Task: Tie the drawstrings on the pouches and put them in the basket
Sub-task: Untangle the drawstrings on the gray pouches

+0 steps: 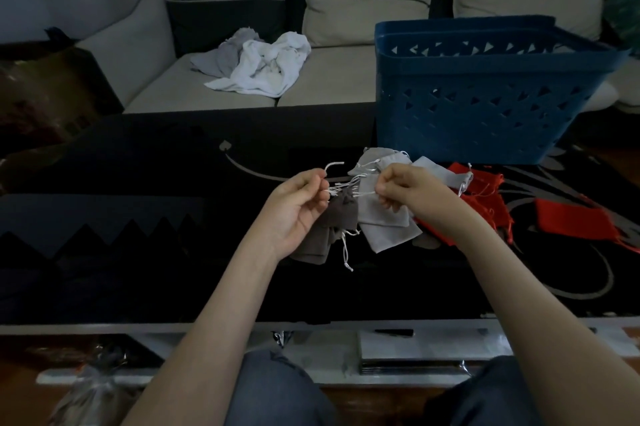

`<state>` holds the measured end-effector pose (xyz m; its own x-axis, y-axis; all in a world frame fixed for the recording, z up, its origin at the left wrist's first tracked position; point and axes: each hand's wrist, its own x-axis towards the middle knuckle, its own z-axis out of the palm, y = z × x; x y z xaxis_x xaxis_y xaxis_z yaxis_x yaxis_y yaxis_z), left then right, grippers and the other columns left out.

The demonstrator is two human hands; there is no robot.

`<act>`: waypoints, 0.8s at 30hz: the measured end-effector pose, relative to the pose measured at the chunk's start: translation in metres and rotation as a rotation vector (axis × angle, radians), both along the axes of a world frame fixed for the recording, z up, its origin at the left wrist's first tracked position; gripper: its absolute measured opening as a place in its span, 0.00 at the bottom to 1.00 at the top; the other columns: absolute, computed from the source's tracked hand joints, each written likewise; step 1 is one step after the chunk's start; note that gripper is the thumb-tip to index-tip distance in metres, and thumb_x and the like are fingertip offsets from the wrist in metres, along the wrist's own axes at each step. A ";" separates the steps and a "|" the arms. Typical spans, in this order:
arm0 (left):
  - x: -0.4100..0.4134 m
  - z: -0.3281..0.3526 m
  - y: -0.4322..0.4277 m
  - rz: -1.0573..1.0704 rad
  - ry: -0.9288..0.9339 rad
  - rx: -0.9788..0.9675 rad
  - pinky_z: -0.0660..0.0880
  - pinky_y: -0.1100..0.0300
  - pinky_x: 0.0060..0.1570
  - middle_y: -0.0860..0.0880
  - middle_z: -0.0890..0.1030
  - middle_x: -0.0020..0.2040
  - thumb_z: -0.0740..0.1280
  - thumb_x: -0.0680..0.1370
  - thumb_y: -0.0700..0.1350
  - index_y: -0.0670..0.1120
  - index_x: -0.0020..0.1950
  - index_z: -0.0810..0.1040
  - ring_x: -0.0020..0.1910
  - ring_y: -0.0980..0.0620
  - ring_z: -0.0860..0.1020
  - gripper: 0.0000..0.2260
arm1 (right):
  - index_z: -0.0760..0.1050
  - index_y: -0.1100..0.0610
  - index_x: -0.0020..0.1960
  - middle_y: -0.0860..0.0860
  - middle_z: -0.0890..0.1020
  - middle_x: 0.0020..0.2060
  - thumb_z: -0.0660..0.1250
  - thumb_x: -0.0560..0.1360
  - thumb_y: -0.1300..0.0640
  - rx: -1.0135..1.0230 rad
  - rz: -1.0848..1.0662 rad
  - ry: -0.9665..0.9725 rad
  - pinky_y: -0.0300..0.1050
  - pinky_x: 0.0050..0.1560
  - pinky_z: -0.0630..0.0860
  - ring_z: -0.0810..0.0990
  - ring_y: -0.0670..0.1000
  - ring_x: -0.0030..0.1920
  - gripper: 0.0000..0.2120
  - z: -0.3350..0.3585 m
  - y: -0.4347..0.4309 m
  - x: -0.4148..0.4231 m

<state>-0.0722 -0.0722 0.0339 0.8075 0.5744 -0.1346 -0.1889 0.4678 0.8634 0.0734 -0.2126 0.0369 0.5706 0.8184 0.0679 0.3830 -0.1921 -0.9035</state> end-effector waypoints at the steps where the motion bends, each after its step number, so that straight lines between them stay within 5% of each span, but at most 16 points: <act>1: 0.000 0.001 -0.001 0.005 0.027 0.052 0.76 0.67 0.36 0.49 0.79 0.36 0.60 0.80 0.36 0.41 0.51 0.77 0.31 0.58 0.77 0.07 | 0.74 0.63 0.45 0.53 0.78 0.34 0.63 0.77 0.66 0.021 0.015 0.010 0.31 0.35 0.72 0.75 0.46 0.34 0.03 0.003 0.000 -0.002; 4: 0.002 0.005 -0.004 0.020 0.106 0.139 0.75 0.68 0.35 0.49 0.81 0.34 0.61 0.80 0.35 0.42 0.53 0.76 0.30 0.59 0.77 0.06 | 0.75 0.63 0.47 0.53 0.78 0.34 0.63 0.77 0.68 0.094 0.042 0.011 0.32 0.37 0.74 0.76 0.46 0.36 0.04 0.014 -0.001 -0.009; 10: 0.007 0.017 -0.009 -0.050 0.199 0.193 0.72 0.70 0.31 0.50 0.79 0.32 0.63 0.79 0.40 0.40 0.41 0.79 0.30 0.60 0.74 0.09 | 0.77 0.57 0.41 0.47 0.79 0.31 0.67 0.73 0.68 0.274 0.033 -0.099 0.35 0.38 0.75 0.77 0.44 0.34 0.07 0.028 0.002 -0.022; 17: 0.014 0.021 -0.026 -0.089 0.335 0.331 0.62 0.68 0.25 0.51 0.73 0.31 0.61 0.81 0.41 0.44 0.43 0.79 0.25 0.59 0.66 0.10 | 0.77 0.54 0.44 0.43 0.80 0.38 0.70 0.72 0.65 0.308 0.020 -0.276 0.35 0.45 0.75 0.79 0.40 0.41 0.07 0.021 0.014 -0.029; 24: 0.014 0.016 -0.033 -0.247 0.205 0.412 0.63 0.66 0.30 0.49 0.72 0.32 0.58 0.81 0.36 0.42 0.42 0.76 0.27 0.58 0.68 0.11 | 0.76 0.53 0.51 0.50 0.84 0.39 0.68 0.74 0.64 0.331 -0.065 -0.138 0.41 0.47 0.78 0.82 0.45 0.43 0.09 0.014 0.015 -0.033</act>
